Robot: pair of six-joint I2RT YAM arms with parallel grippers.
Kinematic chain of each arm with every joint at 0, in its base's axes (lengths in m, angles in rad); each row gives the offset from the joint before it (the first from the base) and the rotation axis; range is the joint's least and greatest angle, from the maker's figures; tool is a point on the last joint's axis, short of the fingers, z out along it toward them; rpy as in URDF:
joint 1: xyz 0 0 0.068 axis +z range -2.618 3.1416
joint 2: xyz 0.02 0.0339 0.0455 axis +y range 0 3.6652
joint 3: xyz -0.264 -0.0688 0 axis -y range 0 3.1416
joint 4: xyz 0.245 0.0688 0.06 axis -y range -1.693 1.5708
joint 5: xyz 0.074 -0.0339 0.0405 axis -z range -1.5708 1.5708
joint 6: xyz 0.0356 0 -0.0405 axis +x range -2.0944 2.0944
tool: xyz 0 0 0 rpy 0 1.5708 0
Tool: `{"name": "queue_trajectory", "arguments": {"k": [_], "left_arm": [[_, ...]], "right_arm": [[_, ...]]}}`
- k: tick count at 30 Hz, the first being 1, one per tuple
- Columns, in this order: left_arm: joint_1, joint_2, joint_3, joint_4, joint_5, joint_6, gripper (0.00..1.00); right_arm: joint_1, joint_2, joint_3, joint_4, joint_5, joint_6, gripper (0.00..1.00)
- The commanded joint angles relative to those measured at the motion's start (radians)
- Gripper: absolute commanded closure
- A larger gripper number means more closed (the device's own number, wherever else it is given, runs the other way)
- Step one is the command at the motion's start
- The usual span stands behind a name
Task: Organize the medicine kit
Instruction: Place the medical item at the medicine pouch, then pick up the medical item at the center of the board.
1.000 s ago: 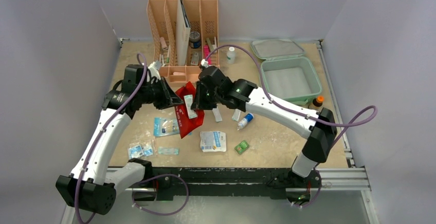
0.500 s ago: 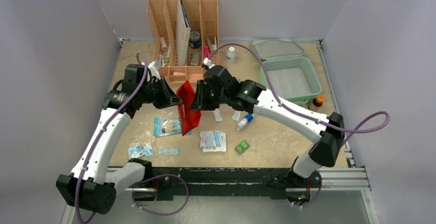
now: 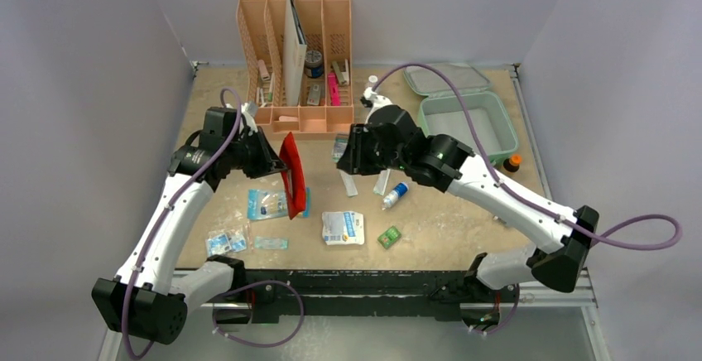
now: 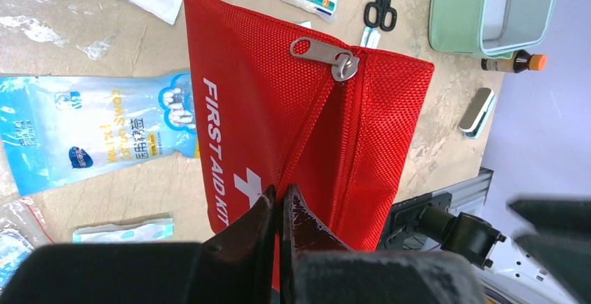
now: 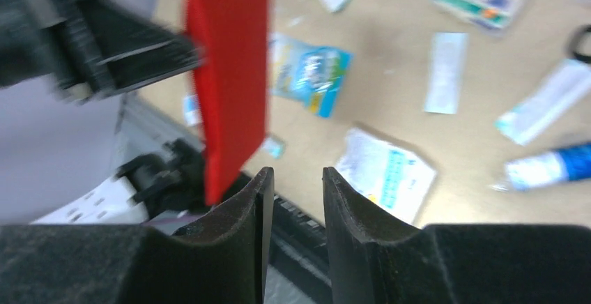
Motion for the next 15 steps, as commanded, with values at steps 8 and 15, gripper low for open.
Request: {"name": "queue_trajectory", "arguments": {"k": [8,15], "left_arm": [[-0.004,-0.046,0.037,-0.036,-0.025,0.06,1.0],[-0.004,-0.061,0.049,-0.045,-0.014,0.064,1.0]], "right_arm": [[-0.173,0.074,-0.173,-0.077,0.279,-0.098,0.63],[-0.191,0.277,-0.097,-0.149,0.334,0.015,0.6]]}}
